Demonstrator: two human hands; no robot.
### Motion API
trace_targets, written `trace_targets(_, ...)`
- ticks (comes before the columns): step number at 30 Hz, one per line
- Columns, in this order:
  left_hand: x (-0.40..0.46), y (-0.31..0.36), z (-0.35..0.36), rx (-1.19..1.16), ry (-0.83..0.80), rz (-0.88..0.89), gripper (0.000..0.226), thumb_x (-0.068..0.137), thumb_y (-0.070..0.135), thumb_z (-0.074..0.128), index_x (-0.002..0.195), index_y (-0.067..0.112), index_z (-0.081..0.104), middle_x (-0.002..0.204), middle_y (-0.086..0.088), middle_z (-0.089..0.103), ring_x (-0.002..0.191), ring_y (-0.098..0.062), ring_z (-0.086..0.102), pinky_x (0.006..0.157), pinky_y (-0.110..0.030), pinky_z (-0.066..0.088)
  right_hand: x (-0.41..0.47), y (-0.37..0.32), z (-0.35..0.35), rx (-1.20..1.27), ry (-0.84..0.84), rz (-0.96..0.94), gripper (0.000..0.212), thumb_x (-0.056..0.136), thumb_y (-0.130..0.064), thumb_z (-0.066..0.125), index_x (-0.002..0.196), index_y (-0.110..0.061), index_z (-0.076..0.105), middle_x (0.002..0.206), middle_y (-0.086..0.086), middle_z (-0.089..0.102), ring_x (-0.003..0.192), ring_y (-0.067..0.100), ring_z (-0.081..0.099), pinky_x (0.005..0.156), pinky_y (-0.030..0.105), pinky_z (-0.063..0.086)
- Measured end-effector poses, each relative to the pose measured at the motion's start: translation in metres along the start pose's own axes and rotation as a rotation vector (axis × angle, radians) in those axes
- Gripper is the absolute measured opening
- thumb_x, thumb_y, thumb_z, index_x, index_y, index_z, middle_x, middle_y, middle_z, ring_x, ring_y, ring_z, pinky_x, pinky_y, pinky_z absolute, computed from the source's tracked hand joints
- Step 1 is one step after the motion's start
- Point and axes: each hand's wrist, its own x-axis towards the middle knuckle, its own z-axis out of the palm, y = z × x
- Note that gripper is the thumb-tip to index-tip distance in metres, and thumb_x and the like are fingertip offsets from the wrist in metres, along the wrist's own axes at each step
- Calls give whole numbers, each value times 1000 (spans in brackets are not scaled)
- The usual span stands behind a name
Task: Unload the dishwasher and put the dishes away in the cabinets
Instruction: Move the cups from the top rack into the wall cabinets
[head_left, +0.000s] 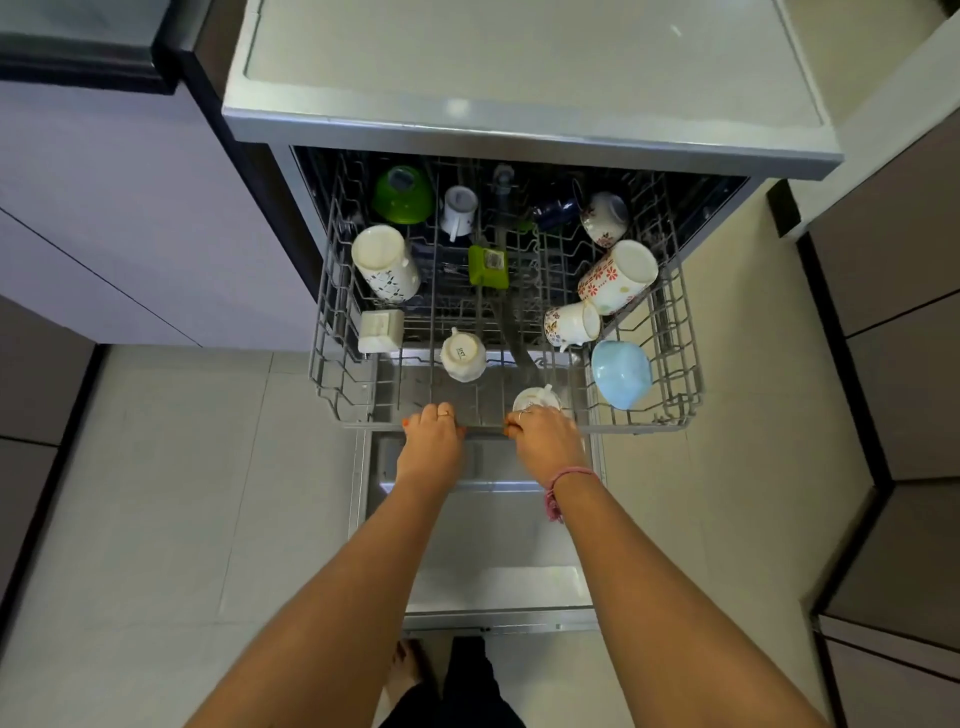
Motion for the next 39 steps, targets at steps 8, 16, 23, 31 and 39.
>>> trace_targets(8, -30, -1, 11, 22, -31, -6, 30, 101, 16, 34, 129, 6, 42, 126, -12, 47, 115, -28, 43, 101, -36, 32, -26, 6, 8, 22, -92, 14, 26, 97, -26, 46, 111, -24, 69, 118, 2, 64, 109, 23, 56, 92, 36, 41)
trace_targets(16, -66, -19, 26, -109, -43, -45, 29, 101, 19, 39, 126, 7, 44, 125, -11, 47, 117, -26, 39, 97, -34, 35, -64, -1, 27, 18, -106, -4, 28, 99, -25, 44, 115, -23, 66, 119, 0, 63, 110, 22, 55, 92, 34, 37)
trace_targets(23, -98, -25, 44, -88, -66, -54, 32, 102, 21, 36, 129, 8, 43, 128, -9, 46, 119, -25, 37, 98, -34, 36, -95, 3, 42, 42, -165, -7, 28, 98, -26, 45, 115, -25, 67, 120, -2, 64, 110, 20, 56, 93, 34, 39)
trace_targets(31, -124, -29, 55, -97, -95, -76, 27, 101, 23, 37, 122, 8, 46, 124, -9, 47, 116, -26, 38, 99, -35, 35, -126, 6, 52, 83, -149, 7, 29, 99, -27, 43, 115, -24, 67, 119, -2, 64, 110, 20, 55, 96, 34, 36)
trace_targets(39, -146, -38, 66, -107, -86, -85, 25, 101, 26, 39, 118, 10, 48, 120, -5, 48, 112, -20, 38, 94, -30, 35, -146, 6, 70, 92, -139, 1, 29, 99, -28, 43, 117, -24, 65, 119, -3, 65, 109, 18, 56, 90, 32, 37)
